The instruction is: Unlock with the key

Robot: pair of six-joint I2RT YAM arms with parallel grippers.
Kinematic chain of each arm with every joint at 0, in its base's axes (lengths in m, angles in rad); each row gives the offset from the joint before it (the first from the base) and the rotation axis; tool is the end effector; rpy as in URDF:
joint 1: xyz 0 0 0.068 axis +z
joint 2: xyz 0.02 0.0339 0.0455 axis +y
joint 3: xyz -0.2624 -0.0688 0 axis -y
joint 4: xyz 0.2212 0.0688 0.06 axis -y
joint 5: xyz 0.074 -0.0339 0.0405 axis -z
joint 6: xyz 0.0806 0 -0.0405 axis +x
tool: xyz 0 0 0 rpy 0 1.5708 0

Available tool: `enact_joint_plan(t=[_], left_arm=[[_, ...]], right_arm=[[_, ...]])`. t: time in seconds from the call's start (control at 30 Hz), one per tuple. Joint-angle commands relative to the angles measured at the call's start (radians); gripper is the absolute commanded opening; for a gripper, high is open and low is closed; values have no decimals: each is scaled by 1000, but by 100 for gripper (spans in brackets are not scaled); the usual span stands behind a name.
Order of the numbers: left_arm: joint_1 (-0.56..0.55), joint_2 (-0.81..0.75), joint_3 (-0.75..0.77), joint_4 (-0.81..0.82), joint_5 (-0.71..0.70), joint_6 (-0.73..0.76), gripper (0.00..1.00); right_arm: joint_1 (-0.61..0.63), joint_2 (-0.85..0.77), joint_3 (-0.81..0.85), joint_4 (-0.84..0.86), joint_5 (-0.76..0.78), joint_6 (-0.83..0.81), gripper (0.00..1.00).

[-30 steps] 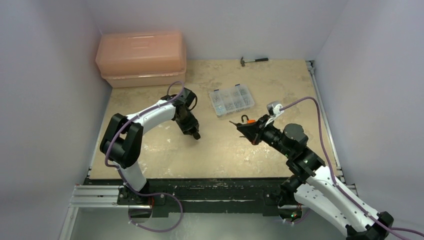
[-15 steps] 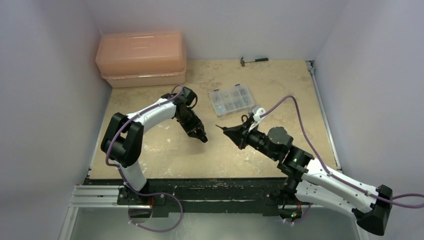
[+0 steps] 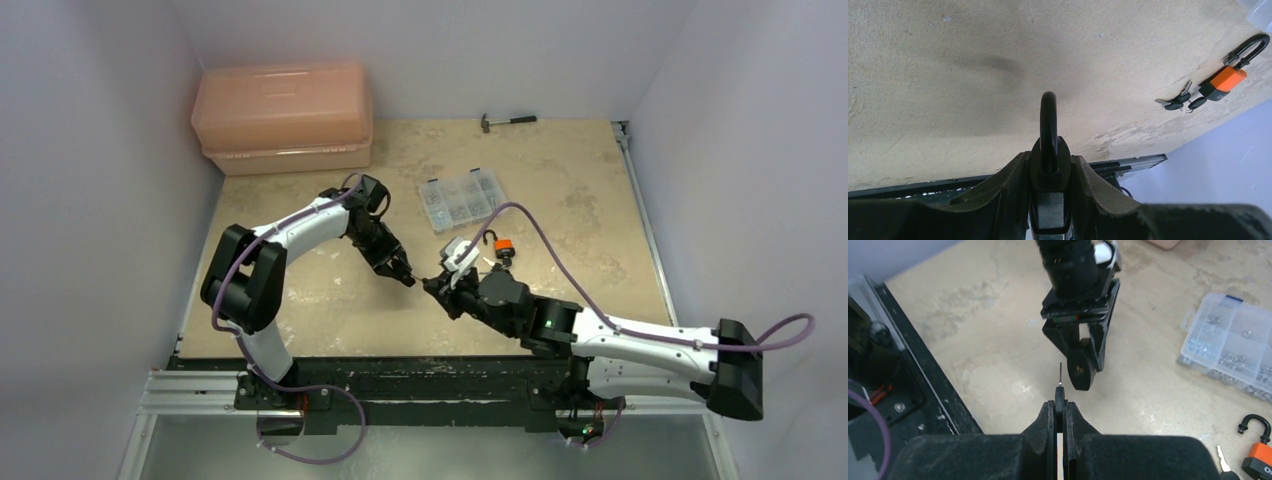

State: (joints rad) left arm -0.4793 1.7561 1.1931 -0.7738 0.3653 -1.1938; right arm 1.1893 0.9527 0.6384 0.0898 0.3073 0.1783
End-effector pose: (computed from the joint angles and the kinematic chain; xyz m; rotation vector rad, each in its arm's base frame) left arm 0.2725 -0.1741 0.1589 0.9754 -2.7971 0.6249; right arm 0.1134 0.2173 0.2825 -0.6871 1.7072 0.7008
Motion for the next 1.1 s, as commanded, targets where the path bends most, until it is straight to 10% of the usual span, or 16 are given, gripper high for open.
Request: enact_joint_plan(t=[0.0, 1.07], left_arm=[[11, -7, 0, 27, 62, -2, 0], [36, -29, -20, 70, 108, 31, 0]], right_arm=[[27, 94, 77, 12, 91, -42, 0], [29, 396, 204, -32, 156, -94, 0]])
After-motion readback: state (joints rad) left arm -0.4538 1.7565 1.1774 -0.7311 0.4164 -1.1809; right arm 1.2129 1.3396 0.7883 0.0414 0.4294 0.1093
